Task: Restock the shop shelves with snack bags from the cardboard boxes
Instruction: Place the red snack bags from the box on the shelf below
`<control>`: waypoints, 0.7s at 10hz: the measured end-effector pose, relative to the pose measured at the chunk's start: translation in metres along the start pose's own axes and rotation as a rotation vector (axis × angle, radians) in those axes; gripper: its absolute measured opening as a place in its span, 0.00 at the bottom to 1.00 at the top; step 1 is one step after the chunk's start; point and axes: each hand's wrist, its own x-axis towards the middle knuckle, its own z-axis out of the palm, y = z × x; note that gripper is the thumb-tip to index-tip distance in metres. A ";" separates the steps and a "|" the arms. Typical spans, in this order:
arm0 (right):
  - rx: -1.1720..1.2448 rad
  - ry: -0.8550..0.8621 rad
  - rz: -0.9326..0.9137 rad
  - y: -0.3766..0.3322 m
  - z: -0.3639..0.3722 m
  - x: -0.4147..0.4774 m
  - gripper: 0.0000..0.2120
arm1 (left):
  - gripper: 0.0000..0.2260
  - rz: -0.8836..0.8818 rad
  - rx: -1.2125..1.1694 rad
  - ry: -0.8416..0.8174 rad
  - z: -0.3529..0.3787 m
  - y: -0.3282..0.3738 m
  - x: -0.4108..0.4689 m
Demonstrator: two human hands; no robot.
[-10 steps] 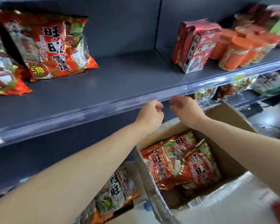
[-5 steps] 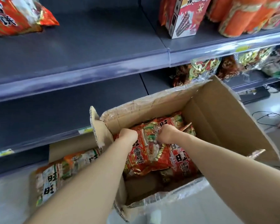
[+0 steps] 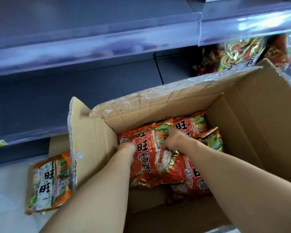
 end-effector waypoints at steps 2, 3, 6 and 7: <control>0.141 0.003 0.004 0.009 -0.011 0.000 0.30 | 0.19 -0.007 0.218 -0.085 -0.003 -0.008 0.018; 0.138 -0.030 0.007 0.011 -0.020 -0.007 0.22 | 0.24 -0.015 0.222 -0.090 -0.005 -0.006 0.009; 0.220 -0.115 -0.008 0.019 -0.039 -0.030 0.11 | 0.04 -0.004 0.136 -0.175 -0.016 0.008 -0.052; 0.160 -0.120 0.035 0.023 -0.051 -0.058 0.12 | 0.02 0.031 0.161 -0.197 -0.021 0.013 -0.076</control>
